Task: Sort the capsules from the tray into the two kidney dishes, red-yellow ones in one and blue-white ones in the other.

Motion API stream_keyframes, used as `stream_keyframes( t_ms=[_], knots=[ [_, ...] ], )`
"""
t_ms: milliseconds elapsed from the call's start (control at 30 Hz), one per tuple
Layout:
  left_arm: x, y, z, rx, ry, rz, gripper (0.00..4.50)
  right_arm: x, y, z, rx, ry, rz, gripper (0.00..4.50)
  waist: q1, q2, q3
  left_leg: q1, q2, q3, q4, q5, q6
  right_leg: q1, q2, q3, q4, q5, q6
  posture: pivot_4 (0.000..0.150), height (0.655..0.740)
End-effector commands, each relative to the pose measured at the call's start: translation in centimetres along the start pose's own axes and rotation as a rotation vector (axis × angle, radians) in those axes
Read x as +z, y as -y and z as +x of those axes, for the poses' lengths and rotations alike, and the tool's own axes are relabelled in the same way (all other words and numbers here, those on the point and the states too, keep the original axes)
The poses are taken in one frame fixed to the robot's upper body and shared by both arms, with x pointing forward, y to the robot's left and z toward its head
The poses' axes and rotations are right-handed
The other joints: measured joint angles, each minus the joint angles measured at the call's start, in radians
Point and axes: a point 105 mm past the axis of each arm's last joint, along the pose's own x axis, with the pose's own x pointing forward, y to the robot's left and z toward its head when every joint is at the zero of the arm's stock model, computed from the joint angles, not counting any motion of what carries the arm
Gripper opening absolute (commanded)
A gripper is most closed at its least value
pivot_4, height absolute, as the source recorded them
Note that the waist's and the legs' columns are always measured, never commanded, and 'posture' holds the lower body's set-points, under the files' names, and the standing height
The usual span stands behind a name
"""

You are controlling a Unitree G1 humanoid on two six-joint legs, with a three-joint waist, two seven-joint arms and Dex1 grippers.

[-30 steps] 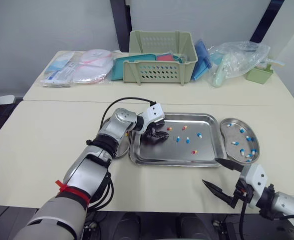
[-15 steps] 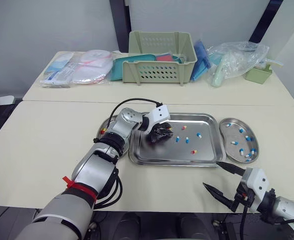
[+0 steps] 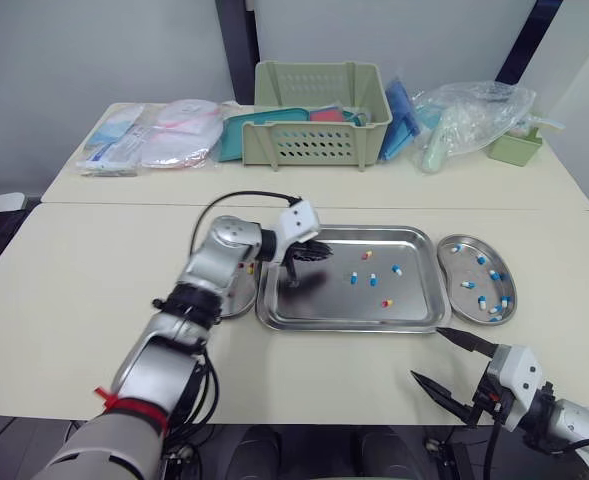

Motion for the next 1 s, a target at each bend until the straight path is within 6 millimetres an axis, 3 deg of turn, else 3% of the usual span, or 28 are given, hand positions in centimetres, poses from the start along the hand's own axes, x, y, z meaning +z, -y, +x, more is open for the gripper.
stream_keyframes(
  t_ms=[33,133,300,500,600,633,1000],
  knots=[
    [1.7,0.0,-3.5,0.093,0.029,-0.055,0.01,1.0,0.0,0.2,0.033,0.047,-0.024,4.5,0.001,0.001,0.0,0.0,0.0,0.0,0.0,0.0,0.0,0.0,0.0,0.0,0.0,0.0,0.0,0.15,0.74],
    [0.4,0.1,-7.2,0.2,-0.034,-0.143,0.01,1.1,0.4,0.6,0.078,0.054,-0.028,4.5,-0.003,0.001,0.0,0.001,0.0,0.0,0.0,0.0,0.0,0.001,0.0,0.0,0.0,0.0,0.0,0.15,0.74],
    [-1.9,0.1,-10.8,0.373,-0.115,-0.228,0.01,1.6,0.4,1.0,0.176,0.058,-0.045,4.5,0.008,0.001,0.0,0.001,0.0,0.0,0.0,0.0,0.0,0.001,0.0,0.0,0.0,0.0,0.0,0.15,0.74],
    [-4.0,0.7,-12.7,0.516,-0.164,-0.286,0.01,2.5,0.5,1.9,0.235,0.079,-0.065,4.5,0.012,0.0,0.0,0.001,0.0,-0.001,0.0,0.0,0.0,0.001,0.0,0.0,0.0,0.0,0.0,0.15,0.74],
    [-4.1,0.3,-13.3,0.575,-0.135,-0.317,0.01,2.6,0.7,2.1,0.246,0.079,-0.07,4.5,0.011,0.0,0.0,0.0,0.0,-0.001,0.0,0.0,0.0,0.001,0.0,0.0,0.0,0.0,0.0,0.15,0.74],
    [-3.9,0.2,-13.5,0.589,-0.128,-0.316,0.55,2.6,0.7,2.2,0.25,0.078,-0.072,4.5,0.011,0.0,0.0,0.001,0.0,-0.001,0.0,0.0,0.0,0.001,0.0,0.0,0.0,0.0,0.0,0.15,0.74],
    [-3.7,0.3,-14.1,0.622,-0.107,-0.334,4.04,3.2,1.3,2.7,0.265,0.077,-0.088,4.5,0.011,0.0,0.0,0.001,0.0,0.0,0.0,0.0,0.0,0.001,0.0,0.0,0.0,0.0,0.0,0.15,0.74]
  ],
)
